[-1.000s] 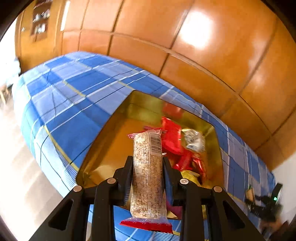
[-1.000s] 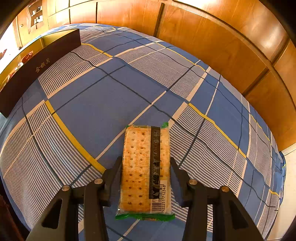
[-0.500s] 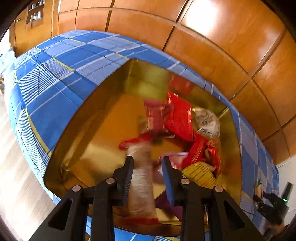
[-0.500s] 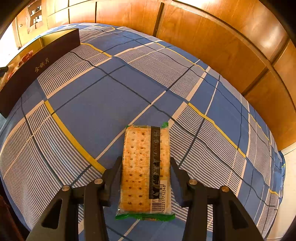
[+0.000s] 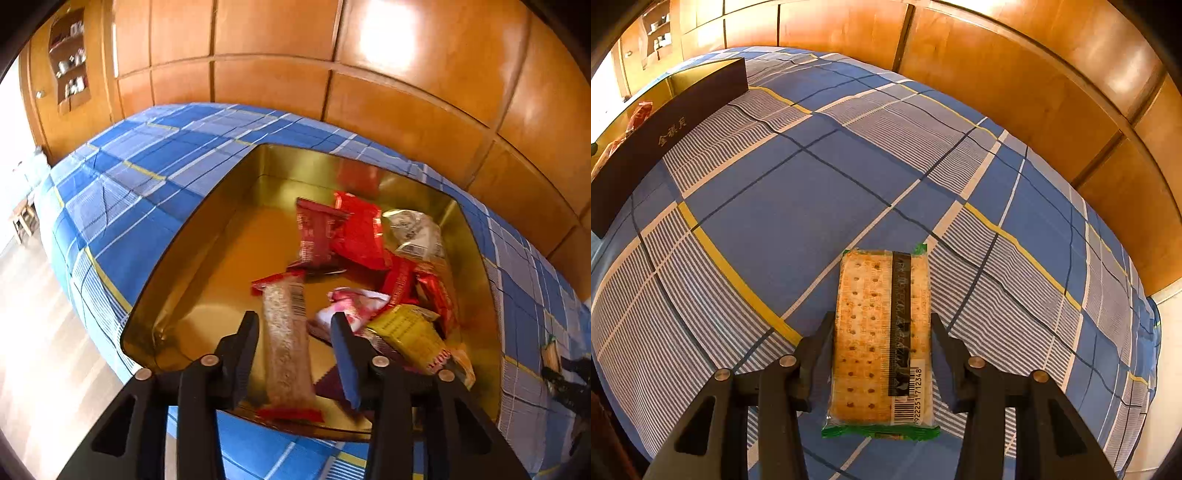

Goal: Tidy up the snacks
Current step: 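Lower the red-ended cracker pack into the tray with the left gripper while the right gripper holds its pack, then lower the green-ended cracker pack into the tray and open the right gripper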

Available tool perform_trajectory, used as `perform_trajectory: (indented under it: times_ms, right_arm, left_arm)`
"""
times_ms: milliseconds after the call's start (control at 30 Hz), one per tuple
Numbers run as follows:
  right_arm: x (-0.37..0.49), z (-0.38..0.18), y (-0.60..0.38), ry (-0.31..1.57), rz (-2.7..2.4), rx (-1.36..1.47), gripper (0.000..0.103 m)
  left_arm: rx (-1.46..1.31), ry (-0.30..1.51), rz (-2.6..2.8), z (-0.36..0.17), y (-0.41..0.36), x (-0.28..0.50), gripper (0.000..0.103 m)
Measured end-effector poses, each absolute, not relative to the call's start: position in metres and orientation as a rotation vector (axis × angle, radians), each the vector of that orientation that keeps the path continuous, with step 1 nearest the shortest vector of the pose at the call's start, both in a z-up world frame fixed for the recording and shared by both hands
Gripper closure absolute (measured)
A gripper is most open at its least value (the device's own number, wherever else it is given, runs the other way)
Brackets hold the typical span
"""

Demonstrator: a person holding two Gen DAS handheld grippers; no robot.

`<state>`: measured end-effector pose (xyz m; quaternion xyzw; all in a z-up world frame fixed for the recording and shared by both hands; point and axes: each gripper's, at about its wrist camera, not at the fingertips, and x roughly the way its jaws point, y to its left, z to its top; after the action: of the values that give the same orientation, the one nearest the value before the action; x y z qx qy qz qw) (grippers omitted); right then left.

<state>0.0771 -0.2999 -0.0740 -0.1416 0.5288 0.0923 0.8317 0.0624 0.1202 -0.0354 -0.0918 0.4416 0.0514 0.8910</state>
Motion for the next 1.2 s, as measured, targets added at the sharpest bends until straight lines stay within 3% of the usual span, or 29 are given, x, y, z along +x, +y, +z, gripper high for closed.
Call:
perform_trajectory:
  times_ms: [700, 933, 1200]
  right_arm:
    - [0.081, -0.074, -0.296, 1.189, 0.071, -0.242, 0.056]
    - [0.077, -0.069, -0.253, 1.231, 0.213, -0.173, 0.056]
    - [0.093, -0.007, -0.172, 1.087, 0.417, -0.137, 0.056]
  left_arm:
    - [-0.137, 0.862, 0.022, -0.02, 0.097, 0.044, 0.059]
    - [-0.138, 0.838, 0.035, -0.018, 0.103, 0.039, 0.059]
    - [-0.155, 0.822, 0.055, -0.018, 0.114, 0.036, 0.058]
